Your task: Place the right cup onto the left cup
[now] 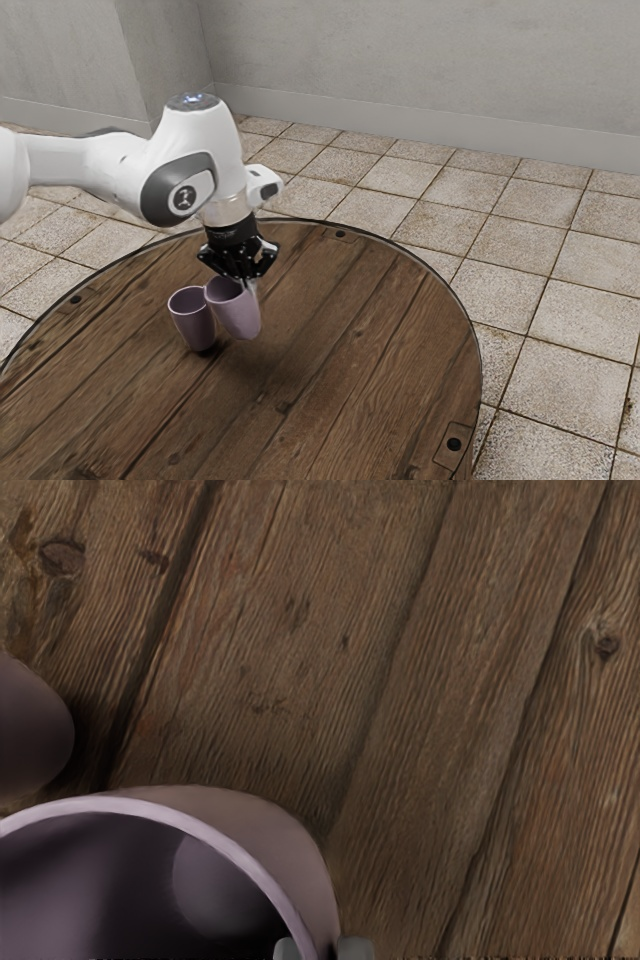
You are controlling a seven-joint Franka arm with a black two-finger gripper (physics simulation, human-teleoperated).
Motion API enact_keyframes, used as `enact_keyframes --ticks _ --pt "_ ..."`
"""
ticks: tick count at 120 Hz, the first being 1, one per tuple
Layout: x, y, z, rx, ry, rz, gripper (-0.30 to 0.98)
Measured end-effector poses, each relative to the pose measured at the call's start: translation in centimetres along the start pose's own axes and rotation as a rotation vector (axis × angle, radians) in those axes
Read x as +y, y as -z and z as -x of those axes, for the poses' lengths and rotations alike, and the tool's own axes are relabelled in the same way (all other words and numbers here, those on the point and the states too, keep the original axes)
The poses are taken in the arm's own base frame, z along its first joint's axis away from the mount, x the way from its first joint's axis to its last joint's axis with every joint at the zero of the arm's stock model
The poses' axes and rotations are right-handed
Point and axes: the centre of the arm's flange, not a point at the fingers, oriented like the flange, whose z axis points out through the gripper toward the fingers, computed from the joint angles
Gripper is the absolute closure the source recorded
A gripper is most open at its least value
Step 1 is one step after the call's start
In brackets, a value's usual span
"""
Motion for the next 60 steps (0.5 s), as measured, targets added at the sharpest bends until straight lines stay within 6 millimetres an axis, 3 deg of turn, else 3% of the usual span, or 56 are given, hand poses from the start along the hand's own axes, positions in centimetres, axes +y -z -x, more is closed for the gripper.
enact_keyframes --ticks 32,60 --pt "-2.4 5.1 -1.4 0.038 0.003 -0.079 0.79" --pt "-5.4 6.4 -2.8 0.03 0.039 -0.134 0.79"
